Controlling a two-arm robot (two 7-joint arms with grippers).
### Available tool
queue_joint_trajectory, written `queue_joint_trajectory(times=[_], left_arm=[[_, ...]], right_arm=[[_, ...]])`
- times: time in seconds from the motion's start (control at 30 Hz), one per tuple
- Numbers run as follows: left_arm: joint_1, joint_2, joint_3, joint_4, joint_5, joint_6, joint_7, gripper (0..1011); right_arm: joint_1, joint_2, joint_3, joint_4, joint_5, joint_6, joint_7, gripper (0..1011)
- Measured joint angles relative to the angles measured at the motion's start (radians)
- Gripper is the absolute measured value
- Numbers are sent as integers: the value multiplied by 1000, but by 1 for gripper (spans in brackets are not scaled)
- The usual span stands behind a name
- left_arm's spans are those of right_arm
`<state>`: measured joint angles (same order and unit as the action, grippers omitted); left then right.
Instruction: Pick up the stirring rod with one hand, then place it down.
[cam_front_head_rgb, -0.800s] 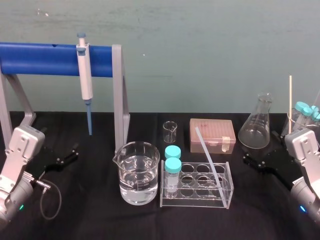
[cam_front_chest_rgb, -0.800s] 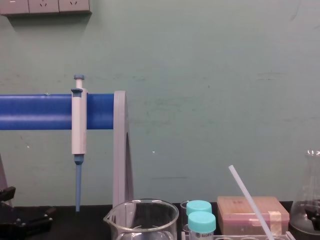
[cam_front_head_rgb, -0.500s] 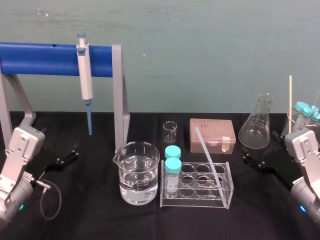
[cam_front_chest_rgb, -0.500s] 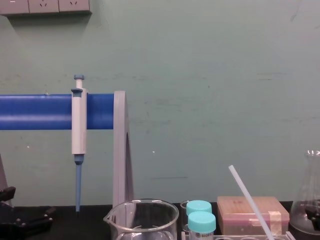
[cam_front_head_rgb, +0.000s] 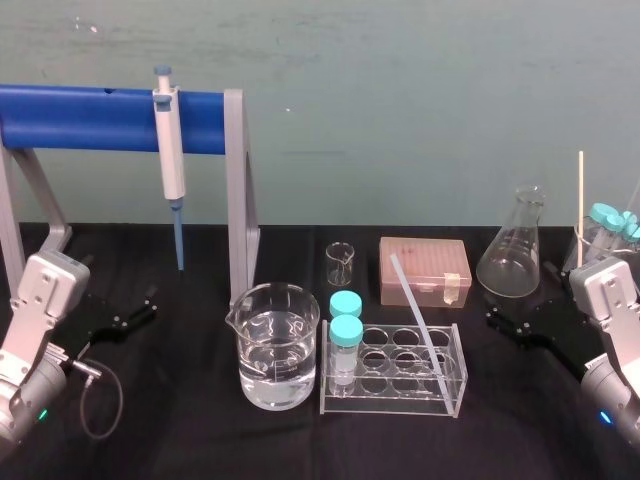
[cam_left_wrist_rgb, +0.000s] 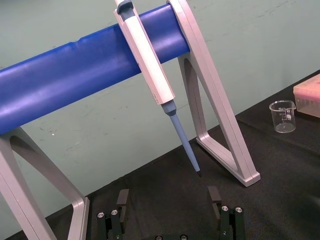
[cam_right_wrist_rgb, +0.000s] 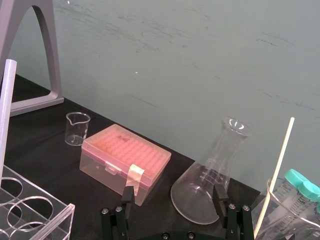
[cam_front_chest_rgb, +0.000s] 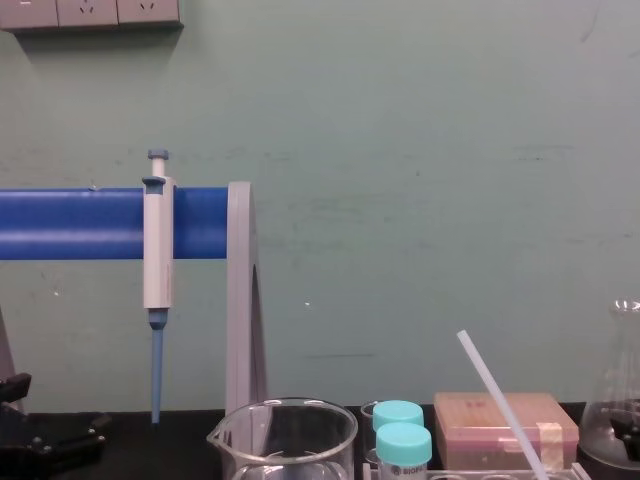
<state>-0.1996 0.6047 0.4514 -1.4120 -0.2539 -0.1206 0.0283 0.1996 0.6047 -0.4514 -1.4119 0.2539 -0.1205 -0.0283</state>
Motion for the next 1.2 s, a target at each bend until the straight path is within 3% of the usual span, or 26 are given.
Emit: queue_joint_trajectory(times=[1.2], left_arm=[[0, 0, 0, 0, 0, 0, 0, 1000]], right_arm=[[0, 0, 0, 0, 0, 0, 0, 1003]])
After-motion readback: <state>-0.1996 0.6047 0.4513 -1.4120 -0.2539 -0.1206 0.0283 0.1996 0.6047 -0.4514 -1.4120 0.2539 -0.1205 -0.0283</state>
